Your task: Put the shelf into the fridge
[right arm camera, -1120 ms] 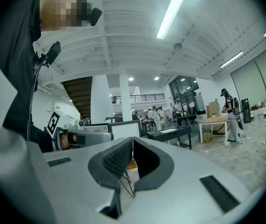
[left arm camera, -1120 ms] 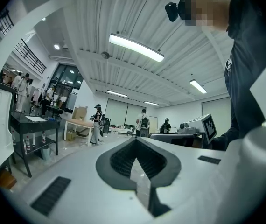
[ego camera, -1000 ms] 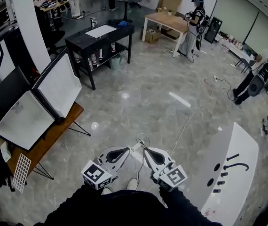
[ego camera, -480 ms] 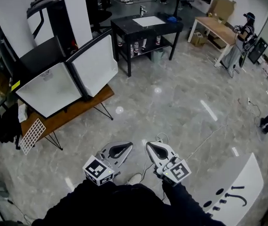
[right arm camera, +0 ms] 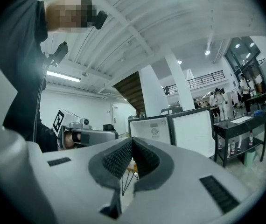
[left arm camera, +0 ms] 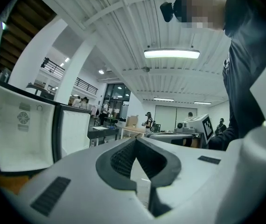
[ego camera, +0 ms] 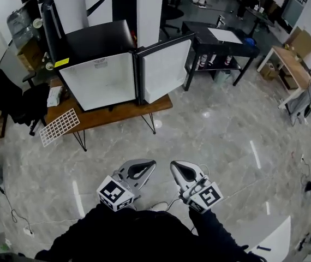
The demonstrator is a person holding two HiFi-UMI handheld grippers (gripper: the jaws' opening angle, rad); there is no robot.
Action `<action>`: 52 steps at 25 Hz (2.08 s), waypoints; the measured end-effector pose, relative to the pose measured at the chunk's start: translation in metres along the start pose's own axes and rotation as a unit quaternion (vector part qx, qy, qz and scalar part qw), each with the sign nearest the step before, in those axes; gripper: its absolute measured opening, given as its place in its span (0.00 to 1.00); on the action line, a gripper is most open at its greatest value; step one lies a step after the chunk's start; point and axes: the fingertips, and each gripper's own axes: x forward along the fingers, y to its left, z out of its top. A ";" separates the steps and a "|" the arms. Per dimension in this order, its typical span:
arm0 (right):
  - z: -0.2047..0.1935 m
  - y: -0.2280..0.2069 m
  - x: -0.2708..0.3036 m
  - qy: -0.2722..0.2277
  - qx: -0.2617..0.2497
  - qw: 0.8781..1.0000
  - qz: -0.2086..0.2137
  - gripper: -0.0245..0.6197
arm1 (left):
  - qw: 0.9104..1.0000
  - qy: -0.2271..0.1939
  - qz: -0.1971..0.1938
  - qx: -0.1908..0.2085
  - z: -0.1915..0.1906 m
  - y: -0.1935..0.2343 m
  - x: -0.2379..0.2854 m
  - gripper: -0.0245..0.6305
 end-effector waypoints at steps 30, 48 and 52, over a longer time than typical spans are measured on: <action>-0.048 0.273 0.375 0.059 -0.005 0.964 0.258 0.05 | 0.953 -0.076 0.290 -0.036 0.004 0.250 -0.394 0.04; -0.078 0.284 0.527 0.061 0.002 0.913 0.404 0.05 | 0.897 -0.066 0.435 -0.034 -0.011 0.386 -0.443 0.04; -0.083 0.277 0.555 0.056 0.008 0.904 0.423 0.05 | 0.882 -0.065 0.465 -0.033 -0.021 0.415 -0.444 0.04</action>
